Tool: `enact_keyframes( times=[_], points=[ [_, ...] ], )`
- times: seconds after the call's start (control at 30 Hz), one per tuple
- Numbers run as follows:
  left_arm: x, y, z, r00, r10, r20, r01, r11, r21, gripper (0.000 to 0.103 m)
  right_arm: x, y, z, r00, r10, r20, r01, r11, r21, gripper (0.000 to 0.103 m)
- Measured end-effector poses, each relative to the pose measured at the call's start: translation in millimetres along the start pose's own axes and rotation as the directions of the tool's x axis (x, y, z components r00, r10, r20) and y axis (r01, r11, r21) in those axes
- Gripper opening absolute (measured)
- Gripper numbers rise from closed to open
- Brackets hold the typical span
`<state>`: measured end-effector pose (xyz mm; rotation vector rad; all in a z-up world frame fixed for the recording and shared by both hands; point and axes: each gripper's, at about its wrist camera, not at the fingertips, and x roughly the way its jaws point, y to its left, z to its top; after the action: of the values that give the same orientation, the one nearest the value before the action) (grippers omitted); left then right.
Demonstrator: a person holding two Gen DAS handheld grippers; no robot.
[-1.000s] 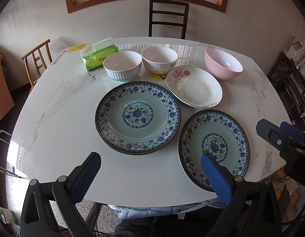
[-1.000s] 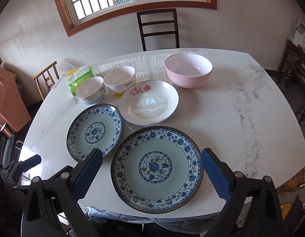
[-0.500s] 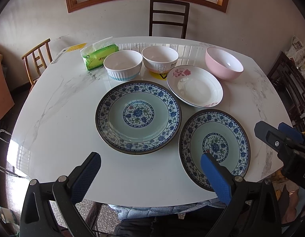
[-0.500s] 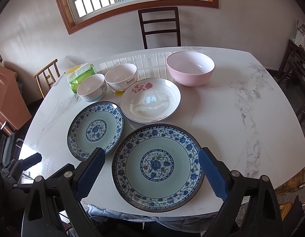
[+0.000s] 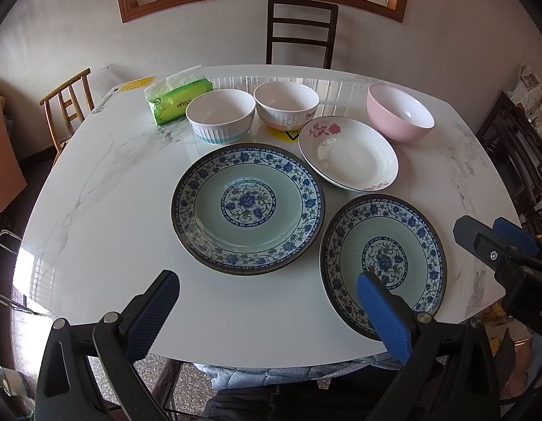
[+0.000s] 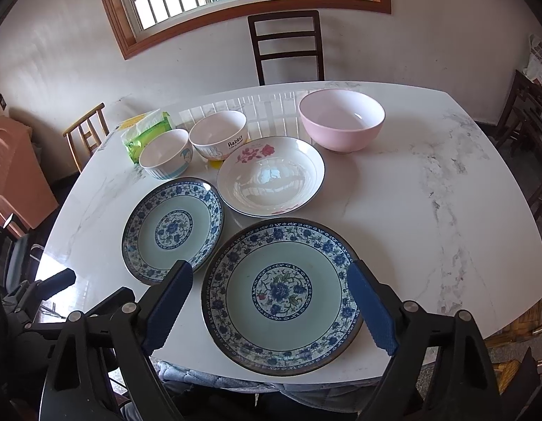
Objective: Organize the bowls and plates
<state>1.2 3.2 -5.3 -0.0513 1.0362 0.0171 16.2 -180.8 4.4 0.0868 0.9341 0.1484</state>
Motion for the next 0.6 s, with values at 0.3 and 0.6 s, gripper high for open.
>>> enact_keyframes(
  times=[0.3, 0.6],
  points=[
    [1.1, 2.1, -0.4, 1.0, 0.004, -0.002, -0.004, 1.0, -0.001, 0.103, 0.0, 1.6, 0.1, 1.0, 0.006, -0.001, -0.006, 1.0, -0.003, 0.085],
    [2.2, 1.7, -0.2, 1.0, 0.009, -0.007, -0.009, 1.0, -0.002, 0.103, 1.5, 2.9, -0.4, 1.0, 0.009, -0.005, -0.009, 1.0, -0.006, 0.084]
  ],
)
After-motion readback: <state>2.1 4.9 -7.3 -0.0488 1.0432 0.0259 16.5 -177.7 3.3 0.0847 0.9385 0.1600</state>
